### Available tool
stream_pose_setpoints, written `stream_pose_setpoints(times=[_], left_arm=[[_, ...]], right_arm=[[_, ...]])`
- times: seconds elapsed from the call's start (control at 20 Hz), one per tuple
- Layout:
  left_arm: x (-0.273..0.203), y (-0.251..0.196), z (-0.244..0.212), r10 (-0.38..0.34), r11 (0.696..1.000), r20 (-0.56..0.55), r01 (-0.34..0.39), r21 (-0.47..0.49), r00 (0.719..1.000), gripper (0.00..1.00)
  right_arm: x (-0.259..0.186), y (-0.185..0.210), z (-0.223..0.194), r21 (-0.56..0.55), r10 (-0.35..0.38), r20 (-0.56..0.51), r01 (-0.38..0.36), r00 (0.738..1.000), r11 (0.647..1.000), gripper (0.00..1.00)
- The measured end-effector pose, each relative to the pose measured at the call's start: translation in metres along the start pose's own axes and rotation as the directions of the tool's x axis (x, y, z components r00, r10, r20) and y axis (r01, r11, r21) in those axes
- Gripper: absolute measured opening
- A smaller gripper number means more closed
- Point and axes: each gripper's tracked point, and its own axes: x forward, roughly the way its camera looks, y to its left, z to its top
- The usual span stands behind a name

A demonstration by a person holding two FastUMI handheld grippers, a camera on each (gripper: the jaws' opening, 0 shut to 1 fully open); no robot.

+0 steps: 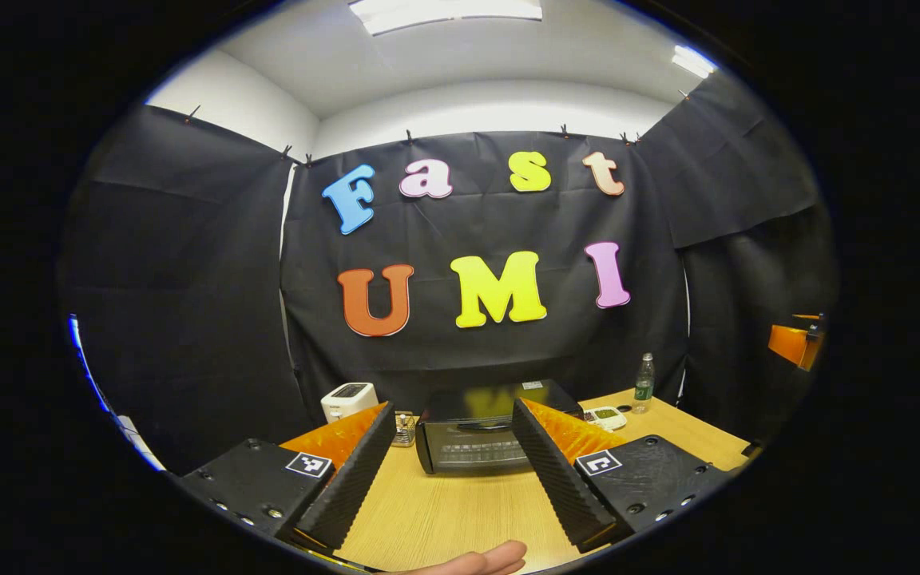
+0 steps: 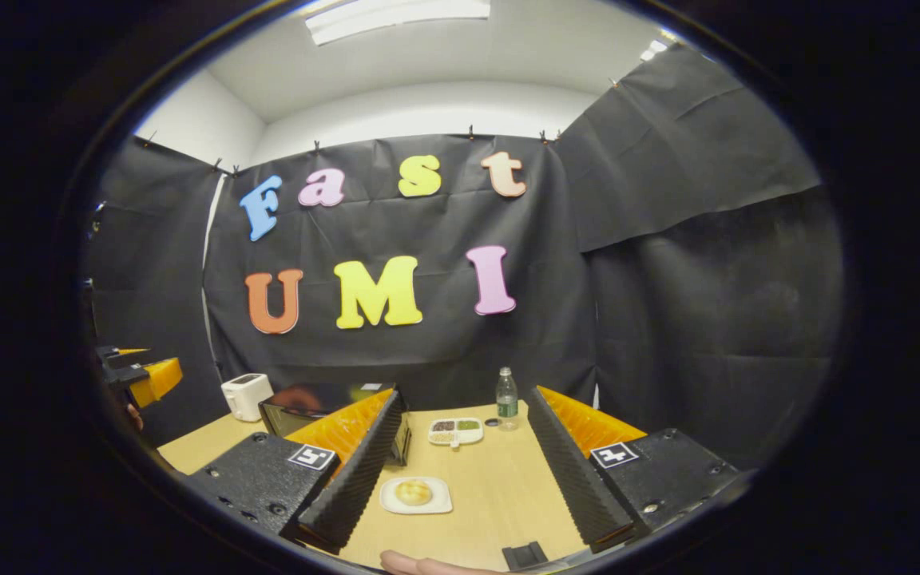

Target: Open the electric oven with the left hand, put the food in, and close the electric oven.

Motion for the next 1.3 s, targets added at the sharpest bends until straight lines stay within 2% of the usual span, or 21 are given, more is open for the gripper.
stream_pose_setpoints(times=[0.3, 0.6, 0.65, 0.8, 1.0, 1.3], left_arm=[[0.062, -0.022, -0.01, -0.076, 0.997, -0.033, 0.075, -0.018, 0.997, 0.95], [0.143, -0.044, -0.062, -0.122, 0.992, -0.175, 0.117, -0.039, 0.977, 0.95], [0.154, -0.045, -0.071, -0.124, 0.992, -0.197, 0.118, -0.04, 0.973, 0.92], [0.189, -0.043, -0.097, -0.107, 0.994, -0.255, 0.105, -0.021, 0.961, 0.96], [0.237, -0.052, -0.123, -0.129, 0.991, -0.299, 0.132, -0.011, 0.946, 0.96], [0.272, -0.062, -0.165, -0.119, 0.991, -0.388, 0.131, 0.006, 0.914, 0.95]], right_arm=[[0.013, 0.003, -0.014, -0.01, 0.024, -0.013, -0.025, 1.0, 1.0, 0.99], [0.019, 0.01, -0.006, -0.012, 0.041, 0.06, -0.041, 0.997, 0.999, 0.99], [0.019, 0.012, -0.006, -0.018, 0.043, 0.068, -0.042, 0.997, 0.999, 0.99], [0.022, 0.016, -0.011, -0.039, 0.049, 0.066, -0.046, 0.997, 0.998, 0.99], [0.024, 0.016, -0.022, -0.051, 0.043, 0.044, -0.041, 0.998, 0.998, 0.99], [0.024, 0.013, -0.023, -0.049, 0.042, 0.061, -0.039, 0.997, 0.998, 0.99]])
